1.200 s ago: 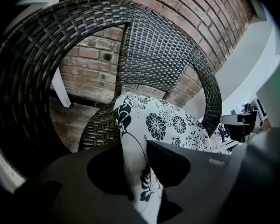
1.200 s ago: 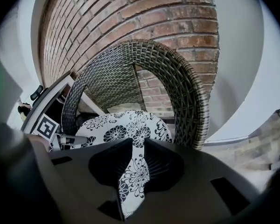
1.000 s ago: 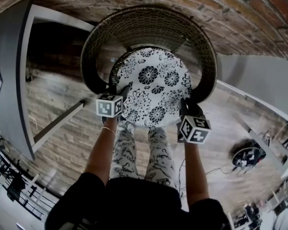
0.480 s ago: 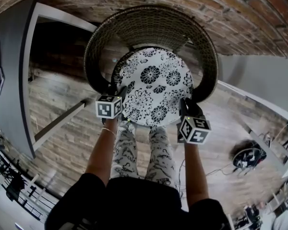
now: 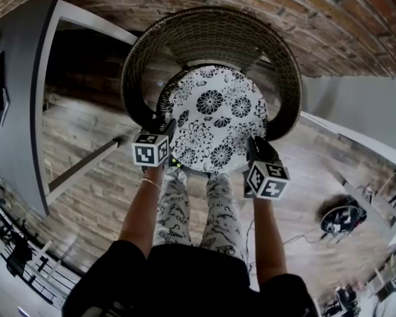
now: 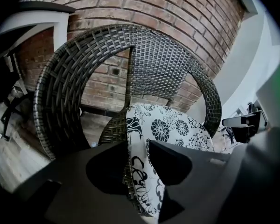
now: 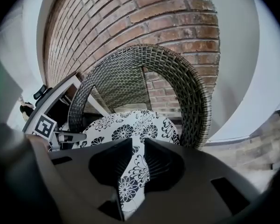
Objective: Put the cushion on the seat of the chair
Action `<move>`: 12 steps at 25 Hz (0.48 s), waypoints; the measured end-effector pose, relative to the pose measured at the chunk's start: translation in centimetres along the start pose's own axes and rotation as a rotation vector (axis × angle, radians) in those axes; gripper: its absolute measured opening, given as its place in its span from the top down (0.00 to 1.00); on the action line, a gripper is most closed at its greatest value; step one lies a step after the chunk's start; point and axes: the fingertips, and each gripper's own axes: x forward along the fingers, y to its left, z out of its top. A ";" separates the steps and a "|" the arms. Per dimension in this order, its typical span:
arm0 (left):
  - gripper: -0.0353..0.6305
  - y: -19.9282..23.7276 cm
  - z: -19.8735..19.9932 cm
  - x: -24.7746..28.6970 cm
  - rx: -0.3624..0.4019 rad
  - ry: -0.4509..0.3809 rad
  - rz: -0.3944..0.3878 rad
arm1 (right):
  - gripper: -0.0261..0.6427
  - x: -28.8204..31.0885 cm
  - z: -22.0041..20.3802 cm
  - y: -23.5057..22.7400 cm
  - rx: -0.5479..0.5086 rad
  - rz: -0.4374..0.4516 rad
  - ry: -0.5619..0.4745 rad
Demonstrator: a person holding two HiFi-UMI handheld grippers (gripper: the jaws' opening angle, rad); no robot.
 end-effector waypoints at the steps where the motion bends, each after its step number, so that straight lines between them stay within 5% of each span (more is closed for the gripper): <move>1: 0.74 0.0 0.0 -0.2 0.001 -0.005 0.003 | 0.84 -0.1 0.0 0.1 0.000 -0.002 -0.001; 12: 0.78 0.1 0.2 -2.2 0.008 -0.069 0.011 | 0.85 -0.7 -1.2 0.7 0.004 -0.004 -0.005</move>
